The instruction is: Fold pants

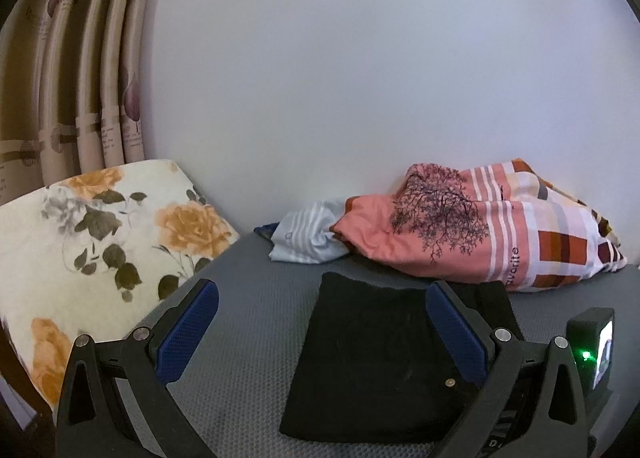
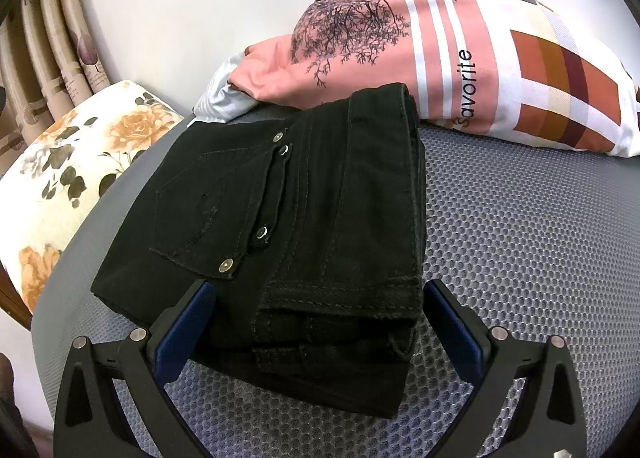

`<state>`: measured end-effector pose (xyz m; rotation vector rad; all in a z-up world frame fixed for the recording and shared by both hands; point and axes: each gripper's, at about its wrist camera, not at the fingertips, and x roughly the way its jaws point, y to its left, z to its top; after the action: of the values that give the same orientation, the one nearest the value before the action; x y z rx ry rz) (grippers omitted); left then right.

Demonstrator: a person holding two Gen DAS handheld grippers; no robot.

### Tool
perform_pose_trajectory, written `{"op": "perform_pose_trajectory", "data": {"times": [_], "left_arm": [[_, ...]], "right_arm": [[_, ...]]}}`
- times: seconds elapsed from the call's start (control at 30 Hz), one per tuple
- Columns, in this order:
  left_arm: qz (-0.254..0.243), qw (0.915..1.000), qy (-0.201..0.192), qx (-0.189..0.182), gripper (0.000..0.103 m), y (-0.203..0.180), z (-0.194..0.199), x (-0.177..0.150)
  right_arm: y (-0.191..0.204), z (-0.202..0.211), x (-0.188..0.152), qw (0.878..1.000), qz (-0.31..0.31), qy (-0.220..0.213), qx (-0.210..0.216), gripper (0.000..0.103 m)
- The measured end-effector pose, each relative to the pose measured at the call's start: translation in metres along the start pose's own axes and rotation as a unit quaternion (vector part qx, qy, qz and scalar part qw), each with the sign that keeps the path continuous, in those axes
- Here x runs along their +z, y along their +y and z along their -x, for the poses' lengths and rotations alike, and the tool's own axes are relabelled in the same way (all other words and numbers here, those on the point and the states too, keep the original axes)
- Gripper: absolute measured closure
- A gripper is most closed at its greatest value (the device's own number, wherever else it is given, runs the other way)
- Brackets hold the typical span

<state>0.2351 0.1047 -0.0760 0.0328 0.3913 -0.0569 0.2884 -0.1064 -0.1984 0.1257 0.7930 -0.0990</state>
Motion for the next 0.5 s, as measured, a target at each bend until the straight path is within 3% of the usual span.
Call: {"op": "perform_pose_trajectory", "data": {"times": [0.5], "left_arm": [[-0.014,0.9989,0.045,0.002,0.000,-0.005,-0.030,-0.023]], "right_arm": [[0.000,0.000,-0.001,1.000,-0.002,-0.001,0.001,0.000]]}}
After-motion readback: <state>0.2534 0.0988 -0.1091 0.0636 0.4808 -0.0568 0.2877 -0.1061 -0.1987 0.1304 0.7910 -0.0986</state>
